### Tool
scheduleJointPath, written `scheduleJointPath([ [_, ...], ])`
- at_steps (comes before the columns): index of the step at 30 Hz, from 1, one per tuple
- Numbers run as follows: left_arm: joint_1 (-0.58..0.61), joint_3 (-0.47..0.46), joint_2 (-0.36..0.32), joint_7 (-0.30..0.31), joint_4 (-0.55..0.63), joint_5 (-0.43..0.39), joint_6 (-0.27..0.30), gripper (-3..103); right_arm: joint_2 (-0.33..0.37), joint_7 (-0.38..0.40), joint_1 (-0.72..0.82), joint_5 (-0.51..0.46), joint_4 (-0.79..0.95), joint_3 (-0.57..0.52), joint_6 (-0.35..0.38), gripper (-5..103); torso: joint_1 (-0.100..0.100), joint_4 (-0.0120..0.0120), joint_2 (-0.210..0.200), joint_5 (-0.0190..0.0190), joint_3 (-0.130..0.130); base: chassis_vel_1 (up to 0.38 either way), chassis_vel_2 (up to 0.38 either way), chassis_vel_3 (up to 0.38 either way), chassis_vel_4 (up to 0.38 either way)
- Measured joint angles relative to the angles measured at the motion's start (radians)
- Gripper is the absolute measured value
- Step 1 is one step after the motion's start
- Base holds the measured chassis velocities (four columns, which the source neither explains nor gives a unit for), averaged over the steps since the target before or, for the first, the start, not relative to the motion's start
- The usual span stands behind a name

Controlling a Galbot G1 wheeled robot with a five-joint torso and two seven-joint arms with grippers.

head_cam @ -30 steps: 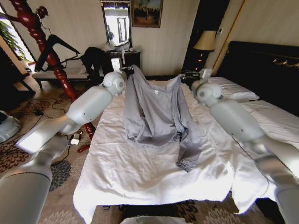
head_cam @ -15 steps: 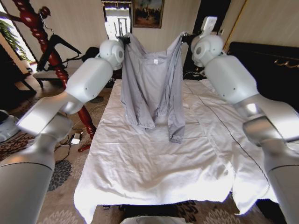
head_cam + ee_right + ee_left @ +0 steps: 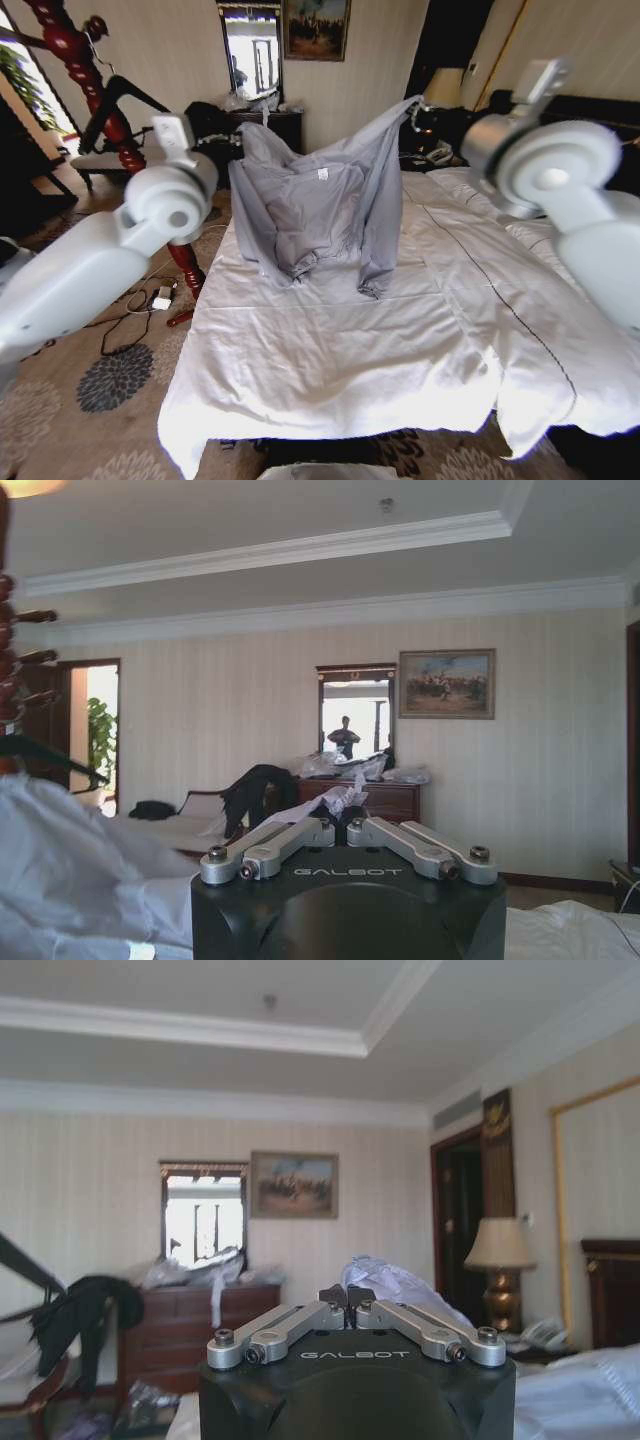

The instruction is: Pick up the clothes from the bed and hang them on the clothes hanger.

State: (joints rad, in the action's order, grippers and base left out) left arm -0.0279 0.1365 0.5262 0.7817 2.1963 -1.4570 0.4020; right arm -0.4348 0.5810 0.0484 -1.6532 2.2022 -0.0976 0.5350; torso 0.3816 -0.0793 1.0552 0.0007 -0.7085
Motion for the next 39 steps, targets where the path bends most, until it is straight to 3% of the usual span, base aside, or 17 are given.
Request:
scheduleJointPath([
  [2, 0.048, -0.120, -0.080, 0.005, 0.125, -0.062, 0.017, 0, 0.056, 0.034, 0.013, -0.090, 0.100, -0.062, 0.006, 0, 0.000, 0.0012, 0.000, -0.0007, 0.000, 0.000, 0.000, 0.000, 0.000],
  [3, 0.048, -0.120, -0.080, 0.005, 0.125, -0.062, 0.017, 0, 0.056, 0.034, 0.013, -0.090, 0.100, -0.062, 0.006, 0, 0.000, 0.0012, 0.000, -0.0007, 0.000, 0.000, 0.000, 0.000, 0.000],
  [6, 0.064, -0.228, -0.197, 0.006, 0.233, -0.146, 0.025, 0, 0.081, 0.082, -0.066, -0.198, 0.176, -0.104, 0.008, 0, -0.001, 0.0022, 0.000, -0.0014, 0.000, 0.000, 0.000, 0.000, 0.000],
  [8, 0.054, -0.241, -0.214, 0.006, 0.241, -0.163, 0.025, 0, 0.082, 0.090, -0.102, -0.222, 0.178, -0.106, 0.009, 0, 0.000, 0.0021, 0.000, -0.0016, 0.000, 0.000, 0.000, 0.000, 0.000],
  [11, -0.053, -0.268, -0.257, 0.014, 0.244, -0.260, 0.021, 0, 0.078, 0.126, -0.273, -0.344, 0.145, -0.108, 0.024, 0, 0.000, 0.0012, 0.000, -0.0006, 0.000, 0.000, 0.000, 0.000, 0.000],
  [16, -0.089, -0.255, -0.250, 0.030, 0.224, -0.293, 0.021, 0, 0.079, 0.133, -0.321, -0.380, 0.115, -0.110, 0.037, 0, 0.000, 0.0016, 0.000, -0.0008, 0.000, 0.000, 0.000, 0.000, 0.000],
  [22, -0.026, -0.157, -0.140, 0.066, 0.154, -0.200, 0.048, 0, 0.053, 0.139, -0.119, -0.226, 0.104, -0.128, 0.044, 0, 0.000, 0.0012, 0.000, -0.0005, -0.001, 0.000, 0.000, 0.000, 0.000],
  [26, 0.002, -0.017, -0.016, 0.098, 0.079, -0.099, 0.048, 0, -0.007, 0.135, 0.035, -0.086, 0.105, -0.081, 0.040, 0, 0.001, 0.0016, 0.000, -0.0005, -0.001, 0.000, 0.000, 0.000, 0.000],
  [27, 0.002, -0.017, -0.016, 0.098, 0.079, -0.099, 0.048, 0, -0.007, 0.135, 0.035, -0.086, 0.105, -0.081, 0.040, 0, 0.001, 0.0016, 0.000, -0.0005, -0.001, 0.000, 0.000, 0.000, 0.000],
  [30, 0.080, 0.081, 0.071, 0.108, 0.017, 0.026, 0.042, 0, -0.057, 0.094, 0.161, 0.066, 0.090, -0.049, 0.033, 0, 0.001, 0.0010, 0.000, -0.0009, -0.001, 0.000, 0.000, 0.000, 0.000],
  [31, 0.128, 0.089, 0.096, 0.108, -0.006, 0.068, 0.042, 0, -0.070, 0.069, 0.217, 0.132, 0.077, -0.046, 0.028, 0, 0.001, 0.0009, 0.000, -0.0007, -0.001, 0.000, 0.000, 0.000, 0.000],
  [32, 0.128, 0.089, 0.096, 0.108, -0.006, 0.068, 0.042, 0, -0.070, 0.069, 0.217, 0.132, 0.077, -0.046, 0.028, 0, 0.001, 0.0009, 0.000, -0.0007, -0.001, 0.000, 0.000, 0.000, 0.000],
  [35, 0.311, 0.051, 0.157, 0.100, -0.091, 0.188, 0.044, 0, -0.117, 0.004, 0.390, 0.282, -0.005, -0.025, 0.024, 0, 0.001, 0.0014, 0.000, -0.0005, -0.001, 0.000, 0.000, 0.000, 0.000],
  [38, 0.370, 0.031, 0.184, 0.087, -0.127, 0.220, 0.043, 0, -0.149, -0.009, 0.427, 0.310, -0.054, -0.005, 0.023, 0, 0.000, 0.0016, 0.000, -0.0011, 0.000, 0.000, 0.000, 0.000, 0.000],
  [39, 0.406, 0.022, 0.219, 0.080, -0.159, 0.229, 0.032, 0, -0.193, -0.009, 0.440, 0.329, -0.109, 0.030, 0.021, 0, 0.000, 0.0017, 0.000, -0.0009, 0.000, 0.000, 0.000, 0.000, 0.000],
])
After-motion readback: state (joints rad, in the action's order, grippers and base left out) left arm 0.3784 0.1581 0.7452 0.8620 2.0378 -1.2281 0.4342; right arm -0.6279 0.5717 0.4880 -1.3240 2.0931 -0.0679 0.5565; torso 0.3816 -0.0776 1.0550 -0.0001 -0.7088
